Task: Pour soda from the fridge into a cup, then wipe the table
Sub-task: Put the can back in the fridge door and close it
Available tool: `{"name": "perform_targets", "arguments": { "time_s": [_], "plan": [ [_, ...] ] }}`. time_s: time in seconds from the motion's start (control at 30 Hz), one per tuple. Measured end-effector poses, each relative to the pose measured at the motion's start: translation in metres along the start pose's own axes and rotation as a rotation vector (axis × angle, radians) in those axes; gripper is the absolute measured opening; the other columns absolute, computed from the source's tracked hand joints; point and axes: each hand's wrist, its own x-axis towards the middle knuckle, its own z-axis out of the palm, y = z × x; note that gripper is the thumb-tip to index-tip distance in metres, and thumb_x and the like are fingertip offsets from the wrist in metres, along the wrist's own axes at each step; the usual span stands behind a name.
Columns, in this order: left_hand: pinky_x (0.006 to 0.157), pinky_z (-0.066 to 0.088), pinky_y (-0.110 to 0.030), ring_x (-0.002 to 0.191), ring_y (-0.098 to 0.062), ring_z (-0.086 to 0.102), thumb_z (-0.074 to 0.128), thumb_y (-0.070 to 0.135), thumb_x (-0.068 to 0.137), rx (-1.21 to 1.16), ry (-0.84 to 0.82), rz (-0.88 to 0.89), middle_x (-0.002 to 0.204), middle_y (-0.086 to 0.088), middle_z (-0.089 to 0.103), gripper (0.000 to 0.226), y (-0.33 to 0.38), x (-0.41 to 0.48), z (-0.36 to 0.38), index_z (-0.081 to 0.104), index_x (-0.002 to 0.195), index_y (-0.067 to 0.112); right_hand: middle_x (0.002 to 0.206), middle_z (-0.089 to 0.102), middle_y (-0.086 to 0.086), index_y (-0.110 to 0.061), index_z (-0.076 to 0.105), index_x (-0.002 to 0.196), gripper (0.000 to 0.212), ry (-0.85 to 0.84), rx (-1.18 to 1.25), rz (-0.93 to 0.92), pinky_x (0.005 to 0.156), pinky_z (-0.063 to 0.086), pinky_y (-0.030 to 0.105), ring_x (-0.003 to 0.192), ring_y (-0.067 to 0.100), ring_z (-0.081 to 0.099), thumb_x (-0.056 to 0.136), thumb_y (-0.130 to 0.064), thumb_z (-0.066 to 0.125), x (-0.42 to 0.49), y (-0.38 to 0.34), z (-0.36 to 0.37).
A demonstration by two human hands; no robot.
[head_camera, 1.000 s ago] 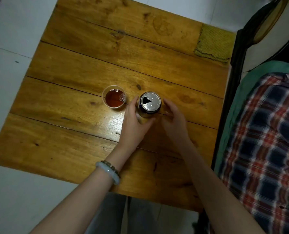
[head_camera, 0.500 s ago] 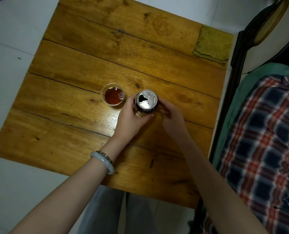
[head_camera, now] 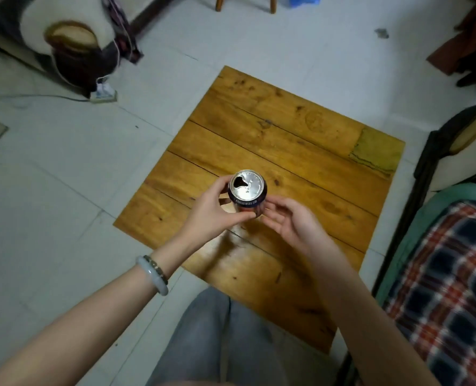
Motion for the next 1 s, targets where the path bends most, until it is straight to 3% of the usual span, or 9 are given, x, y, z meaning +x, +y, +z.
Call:
{"name": "perform_targets", "arguments": {
  "time_s": [0.23, 0.43, 0.6, 0.67, 0.77, 0.9, 1.0],
  "plan": [
    [0.086, 0.041, -0.006, 0.104, 0.011, 0.053, 0.088, 0.02, 0.061, -0.055, 0.202, -0.011, 0.108, 0.026, 0.057, 0.067, 0.038, -0.053, -0.085, 0.051, 0.115, 0.029, 0.112, 0.063, 0.02, 0.003, 0.057, 0.114, 0.041, -0.194, -0.095, 0.112, 0.091, 0.05, 0.035, 0.103, 0.028, 0.062, 0.095, -0.031, 0.043, -0.045, -0.026, 0.086],
    [0.095, 0.047, -0.022, 0.106, 0.002, 0.058, 0.09, 0.017, 0.056, -0.2, 0.46, -0.071, 0.108, 0.016, 0.064, 0.067, 0.034, -0.117, -0.152, 0.056, 0.111, 0.032, 0.113, 0.064, 0.021, 0.005, 0.057, 0.115, 0.048, -0.382, -0.267, 0.204, 0.086, 0.055, 0.033, 0.102, 0.028, 0.064, 0.094, -0.036, 0.042, -0.068, -0.023, 0.176],
    [0.094, 0.048, -0.025, 0.106, 0.0, 0.06, 0.087, 0.034, 0.046, -0.227, 0.646, -0.12, 0.106, 0.019, 0.065, 0.069, 0.021, -0.178, -0.213, 0.055, 0.106, 0.04, 0.115, 0.062, 0.021, 0.005, 0.058, 0.113, 0.048, -0.488, -0.43, 0.3, 0.091, 0.048, 0.035, 0.1, 0.028, 0.062, 0.094, -0.036, 0.041, -0.087, 0.017, 0.26],
    [0.095, 0.049, -0.027, 0.105, -0.001, 0.06, 0.088, 0.03, 0.048, -0.199, 0.7, -0.142, 0.108, 0.017, 0.064, 0.069, 0.014, -0.204, -0.239, 0.054, 0.107, 0.041, 0.116, 0.061, 0.021, 0.006, 0.057, 0.116, 0.049, -0.523, -0.474, 0.339, 0.092, 0.047, 0.036, 0.099, 0.028, 0.062, 0.093, -0.036, 0.042, -0.096, 0.038, 0.294],
    [0.098, 0.048, -0.032, 0.107, -0.005, 0.06, 0.09, 0.021, 0.054, -0.192, 0.761, -0.172, 0.11, 0.009, 0.065, 0.07, 0.0, -0.243, -0.279, 0.056, 0.114, 0.031, 0.112, 0.062, 0.02, 0.006, 0.056, 0.116, 0.051, -0.584, -0.526, 0.397, 0.092, 0.047, 0.036, 0.095, 0.028, 0.062, 0.092, -0.037, 0.043, -0.106, 0.072, 0.342],
    [0.094, 0.049, -0.028, 0.109, -0.008, 0.06, 0.085, 0.041, 0.046, -0.219, 0.837, -0.198, 0.114, 0.005, 0.065, 0.081, -0.027, -0.298, -0.33, 0.055, 0.12, 0.025, 0.107, 0.063, 0.018, 0.005, 0.056, 0.114, 0.051, -0.648, -0.623, 0.443, 0.091, 0.048, 0.035, 0.092, 0.027, 0.062, 0.092, -0.039, 0.043, -0.121, 0.126, 0.407],
    [0.095, 0.049, -0.031, 0.107, -0.006, 0.061, 0.089, 0.028, 0.054, -0.204, 0.893, -0.232, 0.111, 0.007, 0.066, 0.071, -0.056, -0.342, -0.37, 0.057, 0.118, 0.023, 0.105, 0.064, 0.018, 0.005, 0.057, 0.112, 0.05, -0.673, -0.667, 0.475, 0.089, 0.05, 0.035, 0.091, 0.026, 0.063, 0.092, -0.039, 0.044, -0.13, 0.176, 0.456]
  ]
}}
